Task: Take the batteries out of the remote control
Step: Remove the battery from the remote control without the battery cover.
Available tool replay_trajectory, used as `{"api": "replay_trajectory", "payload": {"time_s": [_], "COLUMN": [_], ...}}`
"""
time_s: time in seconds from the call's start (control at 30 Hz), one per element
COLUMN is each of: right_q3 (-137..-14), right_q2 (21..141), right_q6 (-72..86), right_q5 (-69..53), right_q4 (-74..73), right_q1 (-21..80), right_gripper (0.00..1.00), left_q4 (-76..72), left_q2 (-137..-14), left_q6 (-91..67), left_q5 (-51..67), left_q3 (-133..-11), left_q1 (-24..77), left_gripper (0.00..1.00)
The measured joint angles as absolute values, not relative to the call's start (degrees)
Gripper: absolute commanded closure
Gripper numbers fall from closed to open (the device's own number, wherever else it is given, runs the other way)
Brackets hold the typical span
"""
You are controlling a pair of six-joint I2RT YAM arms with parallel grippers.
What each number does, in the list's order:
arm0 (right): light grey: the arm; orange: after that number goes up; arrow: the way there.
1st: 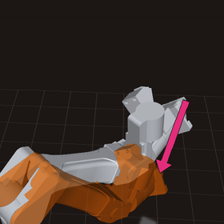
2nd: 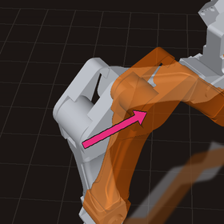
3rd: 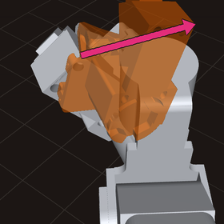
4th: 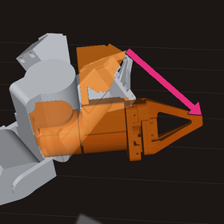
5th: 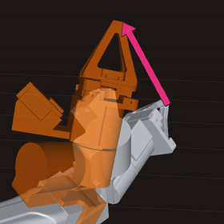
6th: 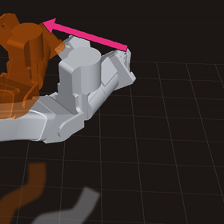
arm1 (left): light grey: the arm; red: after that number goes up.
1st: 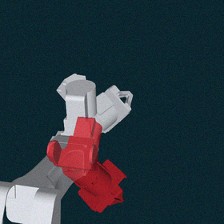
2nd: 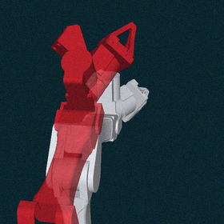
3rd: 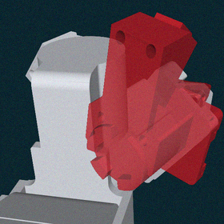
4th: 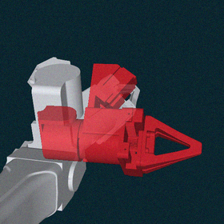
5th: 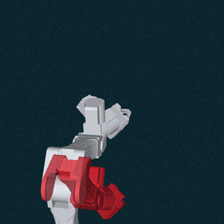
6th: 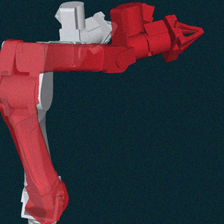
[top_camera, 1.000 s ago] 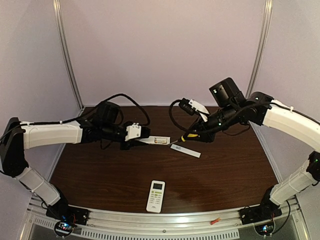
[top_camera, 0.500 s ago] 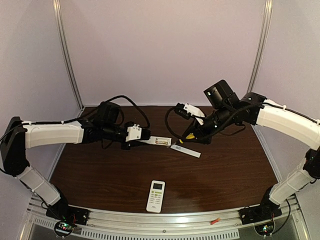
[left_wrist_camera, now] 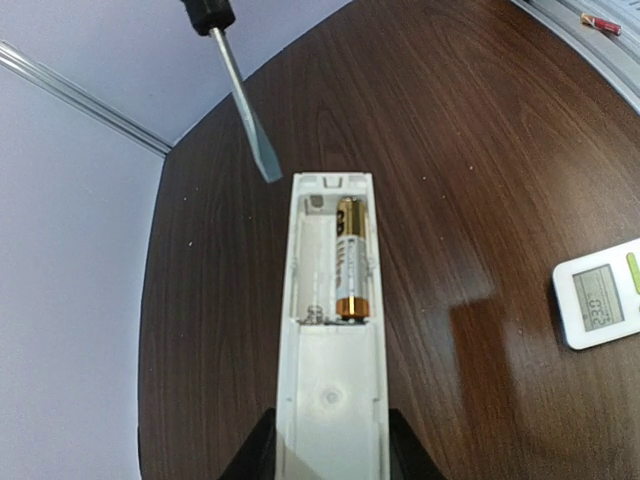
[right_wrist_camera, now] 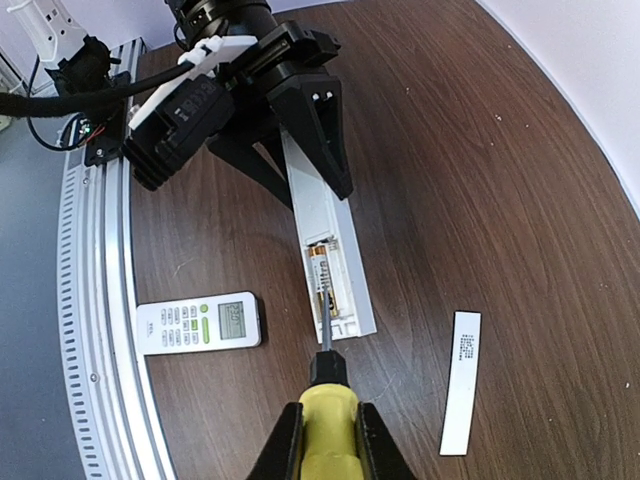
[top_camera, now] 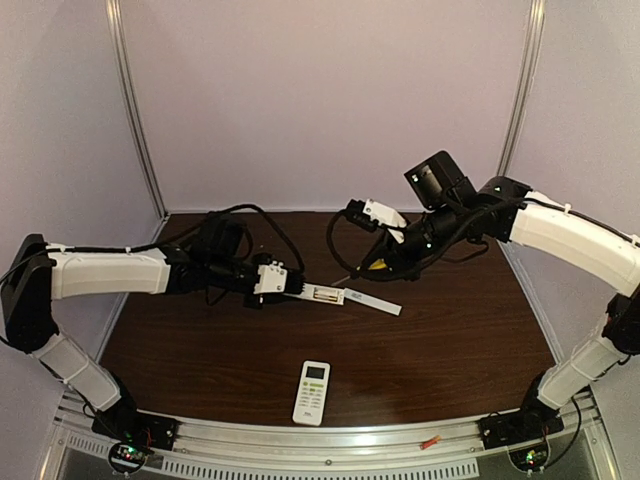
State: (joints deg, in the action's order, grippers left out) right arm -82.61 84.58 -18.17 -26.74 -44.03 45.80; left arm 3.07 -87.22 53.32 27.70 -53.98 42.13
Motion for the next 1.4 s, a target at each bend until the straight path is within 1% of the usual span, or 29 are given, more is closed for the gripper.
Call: {"api": "replay_trajectory", "payload": {"time_s": [0.9, 1.4], "right_q3": [-83.4, -81.7], "right_q2": [86.4, 86.4], "right_q6": [-22.8, -24.4], "right_q5": [-25.0, -26.1], "right_q4": [-47.4, -47.8], "right_q1": [45.8, 45.8], "right_gripper": [1.0, 1.0], "left_q4": [0.3, 0.5], "left_q2": [-87.2, -87.2], "left_q6": [52.0, 51.2], "left_q5": [24.8, 23.7], "left_q3": [-53.8, -53.8], "left_q1": [45.6, 46.5], "left_gripper": [1.0, 1.0]}}
